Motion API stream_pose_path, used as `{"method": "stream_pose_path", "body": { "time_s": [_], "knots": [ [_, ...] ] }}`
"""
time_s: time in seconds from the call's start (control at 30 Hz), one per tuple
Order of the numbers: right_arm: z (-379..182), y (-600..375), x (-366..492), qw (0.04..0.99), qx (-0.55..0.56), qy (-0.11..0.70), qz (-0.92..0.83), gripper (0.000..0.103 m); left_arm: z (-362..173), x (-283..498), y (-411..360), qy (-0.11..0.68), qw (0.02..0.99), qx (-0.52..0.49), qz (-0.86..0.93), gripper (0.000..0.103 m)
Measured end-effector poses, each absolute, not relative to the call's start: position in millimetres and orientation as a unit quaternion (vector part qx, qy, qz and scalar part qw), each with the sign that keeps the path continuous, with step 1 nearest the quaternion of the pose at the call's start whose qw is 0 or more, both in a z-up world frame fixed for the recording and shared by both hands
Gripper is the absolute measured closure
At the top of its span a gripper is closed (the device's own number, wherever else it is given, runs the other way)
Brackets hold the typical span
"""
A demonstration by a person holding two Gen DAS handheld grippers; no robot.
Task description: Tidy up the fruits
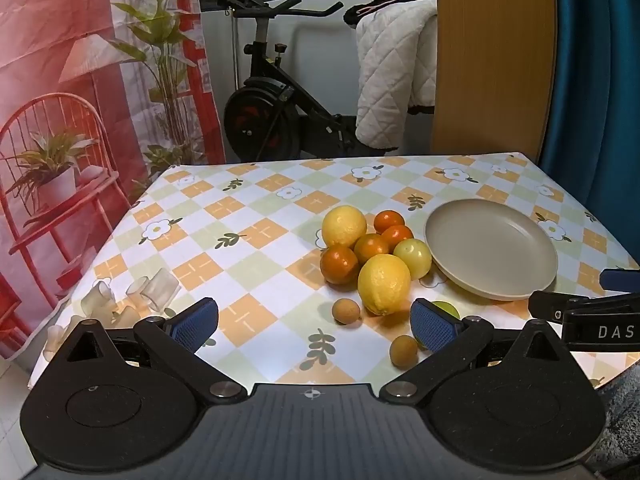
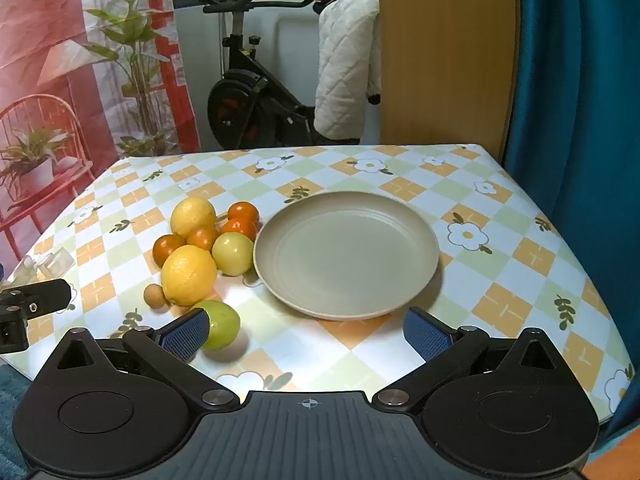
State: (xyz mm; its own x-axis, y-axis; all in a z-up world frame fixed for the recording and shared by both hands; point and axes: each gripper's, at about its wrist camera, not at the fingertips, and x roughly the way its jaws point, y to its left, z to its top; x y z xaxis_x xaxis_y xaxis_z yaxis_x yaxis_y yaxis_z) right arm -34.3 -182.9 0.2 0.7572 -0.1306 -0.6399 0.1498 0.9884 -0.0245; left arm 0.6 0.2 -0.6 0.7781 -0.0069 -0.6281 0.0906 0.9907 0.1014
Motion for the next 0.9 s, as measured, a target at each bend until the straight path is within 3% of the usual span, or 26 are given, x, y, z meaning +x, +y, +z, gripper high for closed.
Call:
{"method": "stream_pose_path", "body": {
  "time_s": [0.9],
  "knots": [
    [-5.9,-187.5,-29.8,0.934,0.017,0.348,-0.079,0.000,-1.8,3.3,0.3,0.338,0.939,0.049,-0.037,0.000]
  ]
}}
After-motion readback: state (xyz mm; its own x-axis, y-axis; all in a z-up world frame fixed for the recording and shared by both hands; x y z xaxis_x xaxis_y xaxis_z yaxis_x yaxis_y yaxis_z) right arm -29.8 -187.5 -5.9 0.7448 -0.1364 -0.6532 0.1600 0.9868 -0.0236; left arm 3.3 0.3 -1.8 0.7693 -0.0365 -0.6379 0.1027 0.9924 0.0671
